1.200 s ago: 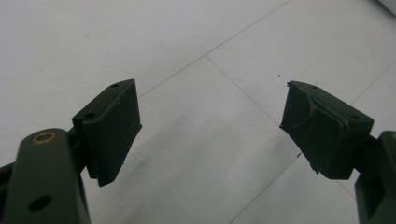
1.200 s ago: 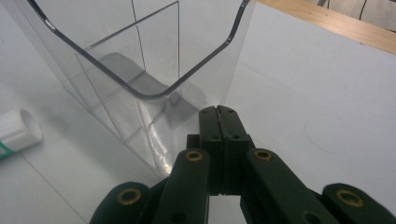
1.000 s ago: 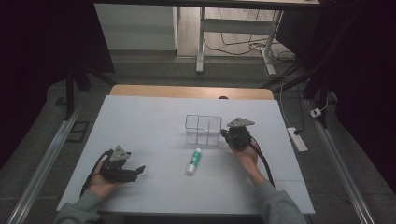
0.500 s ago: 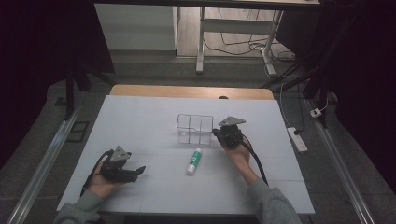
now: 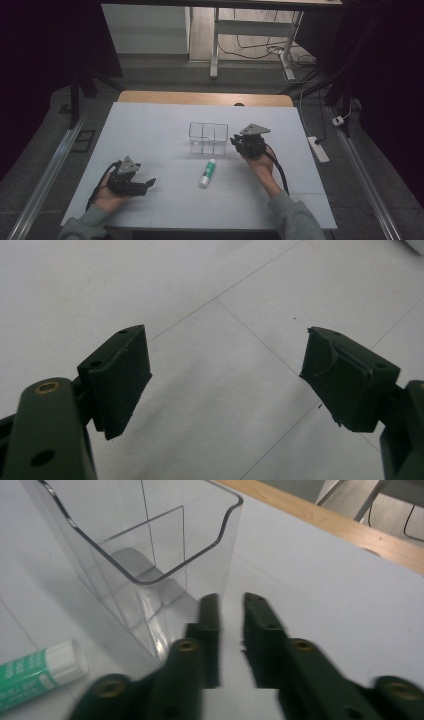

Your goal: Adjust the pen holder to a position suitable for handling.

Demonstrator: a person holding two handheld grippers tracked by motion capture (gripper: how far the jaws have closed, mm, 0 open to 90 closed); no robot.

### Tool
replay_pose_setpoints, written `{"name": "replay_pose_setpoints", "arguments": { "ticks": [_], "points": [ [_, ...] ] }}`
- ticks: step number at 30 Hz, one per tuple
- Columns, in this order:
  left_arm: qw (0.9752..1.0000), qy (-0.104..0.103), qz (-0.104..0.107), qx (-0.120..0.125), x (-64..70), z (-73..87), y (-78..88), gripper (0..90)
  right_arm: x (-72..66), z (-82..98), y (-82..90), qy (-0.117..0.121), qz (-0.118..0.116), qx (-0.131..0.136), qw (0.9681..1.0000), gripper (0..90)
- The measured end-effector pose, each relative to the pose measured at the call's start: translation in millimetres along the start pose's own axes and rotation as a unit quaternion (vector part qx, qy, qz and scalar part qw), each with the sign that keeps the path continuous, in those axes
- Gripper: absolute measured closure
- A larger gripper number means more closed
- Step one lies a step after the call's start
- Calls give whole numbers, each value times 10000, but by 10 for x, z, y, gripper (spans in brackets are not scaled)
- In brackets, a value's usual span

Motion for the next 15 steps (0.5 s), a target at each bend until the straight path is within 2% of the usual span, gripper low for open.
{"name": "replay_pose_setpoints", "arguments": {
  "ticks": [3, 4, 6, 7, 9, 10, 11, 13, 14, 15],
  "points": [
    [10000, 17, -16, 7, -5, -1, 2, 192, 4, -40, 141, 211, -153, 214, 9994, 543],
    [10000, 17, -20, 4, -5, -1, 1, 192, 4, -40, 141, 211, -153, 214, 9994, 543],
    [10000, 9, -22, -5, -2, 0, -1, 192, -8, -52, 221, 306, -455, 258, 9982, 467],
    [10000, 7, -26, -11, 0, 0, -3, 192, -8, -52, 221, 306, -455, 258, 9982, 467],
    [10000, 3, -20, -23, 3, 2, -7, 192, -34, -49, 272, 474, -673, 247, 9963, 433],
    [10000, 1, -17, -27, 3, 3, -9, 192, -72, -42, 312, 692, -846, 204, 9938, 416],
    [10000, 4, -15, -25, 3, 3, -9, 192, -72, -42, 312, 692, -846, 204, 9938, 416],
    [10000, 5, -14, -23, 2, 3, -7, 192, -105, -47, 355, 818, -1041, 224, 9909, 390],
    [10000, 6, -25, -24, 0, 3, -6, 191, -127, -53, 366, 825, -1212, 243, 9889, 370],
    [10000, 5, -36, -21, -3, 2, -5, 187, -162, -59, 397, 935, -1464, 289, 9844, 343]
  ]
}}
Point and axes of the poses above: each handheld gripper's, and its own axes: y roughly backward along the jaws, z roughly out of its underside, x roughly to its right, the point moved 6 cm from there along -y, roughly forward along the jaws, and after that the axes turned 1 degree about z, right-handed, at the moved point
